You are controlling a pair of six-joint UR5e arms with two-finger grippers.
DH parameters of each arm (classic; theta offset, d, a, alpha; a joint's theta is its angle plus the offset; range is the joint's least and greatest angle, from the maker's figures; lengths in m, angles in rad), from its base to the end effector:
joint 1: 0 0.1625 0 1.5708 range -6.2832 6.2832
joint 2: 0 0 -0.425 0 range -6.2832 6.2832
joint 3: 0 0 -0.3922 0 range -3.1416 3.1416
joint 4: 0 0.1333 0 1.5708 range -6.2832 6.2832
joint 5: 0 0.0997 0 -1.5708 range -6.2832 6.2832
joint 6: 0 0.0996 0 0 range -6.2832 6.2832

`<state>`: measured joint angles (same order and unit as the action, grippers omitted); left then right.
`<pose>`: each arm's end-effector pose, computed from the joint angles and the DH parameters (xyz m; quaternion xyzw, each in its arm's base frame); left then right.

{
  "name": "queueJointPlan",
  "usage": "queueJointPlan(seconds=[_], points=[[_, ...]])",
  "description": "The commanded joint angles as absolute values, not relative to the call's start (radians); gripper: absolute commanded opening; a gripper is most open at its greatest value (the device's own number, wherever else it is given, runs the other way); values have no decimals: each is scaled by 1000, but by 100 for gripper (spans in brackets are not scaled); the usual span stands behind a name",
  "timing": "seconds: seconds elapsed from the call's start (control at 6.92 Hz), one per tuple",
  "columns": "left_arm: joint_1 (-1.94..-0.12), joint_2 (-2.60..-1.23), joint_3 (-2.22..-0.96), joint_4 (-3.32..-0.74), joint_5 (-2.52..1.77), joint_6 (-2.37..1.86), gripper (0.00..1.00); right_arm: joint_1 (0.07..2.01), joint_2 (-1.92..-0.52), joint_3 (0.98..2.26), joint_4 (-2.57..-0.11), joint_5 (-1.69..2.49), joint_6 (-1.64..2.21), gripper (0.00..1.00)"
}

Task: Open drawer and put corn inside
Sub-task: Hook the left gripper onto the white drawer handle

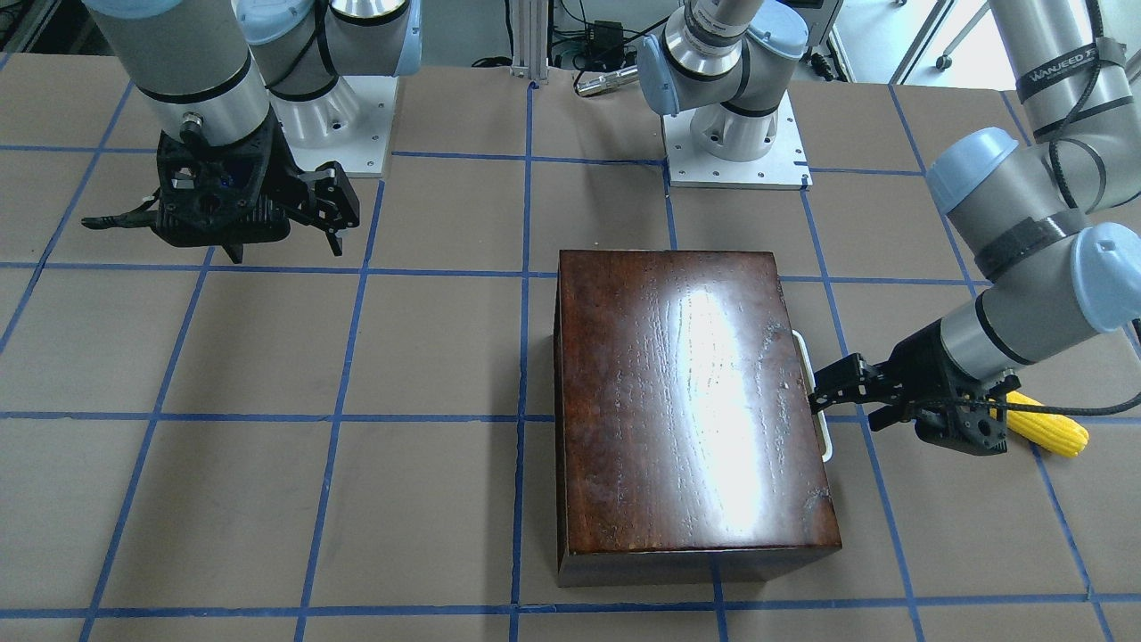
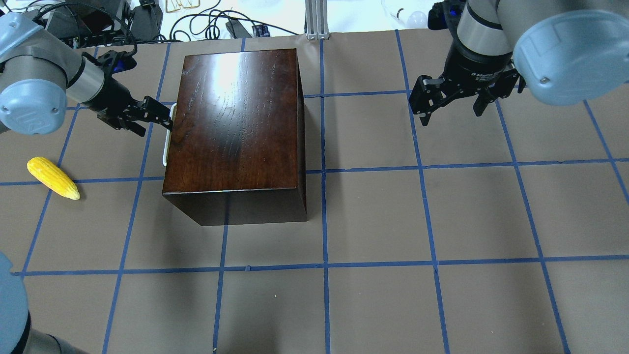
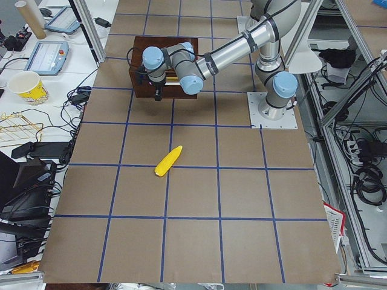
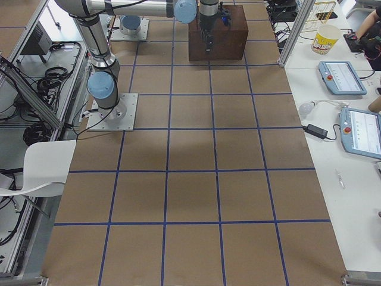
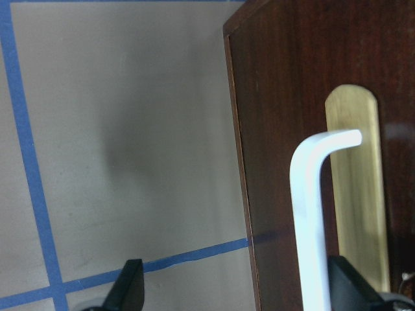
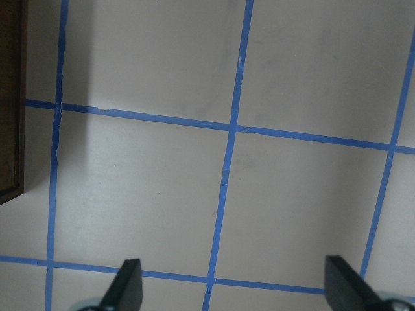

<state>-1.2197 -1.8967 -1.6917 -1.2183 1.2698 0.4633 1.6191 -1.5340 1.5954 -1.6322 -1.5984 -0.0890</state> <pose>0.0466 -0.6007 0.2916 -0.0483 -0.9864 0.0165 0.1560 0.1549 -0.4999 0.4636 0.0686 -0.9975 -0.0003 0.0138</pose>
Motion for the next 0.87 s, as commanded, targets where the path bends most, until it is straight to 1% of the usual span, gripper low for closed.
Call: queueJointPlan(seconds=[0.0, 0.72], points=[[-1220, -1910, -1694, -1218, 1270, 463, 100, 1621, -1534, 1595, -1632, -1598, -89, 100], [-1218, -1921, -1683, -1206, 1282, 465, 100, 1621, -1534, 1595, -1632, -1598, -89, 100]])
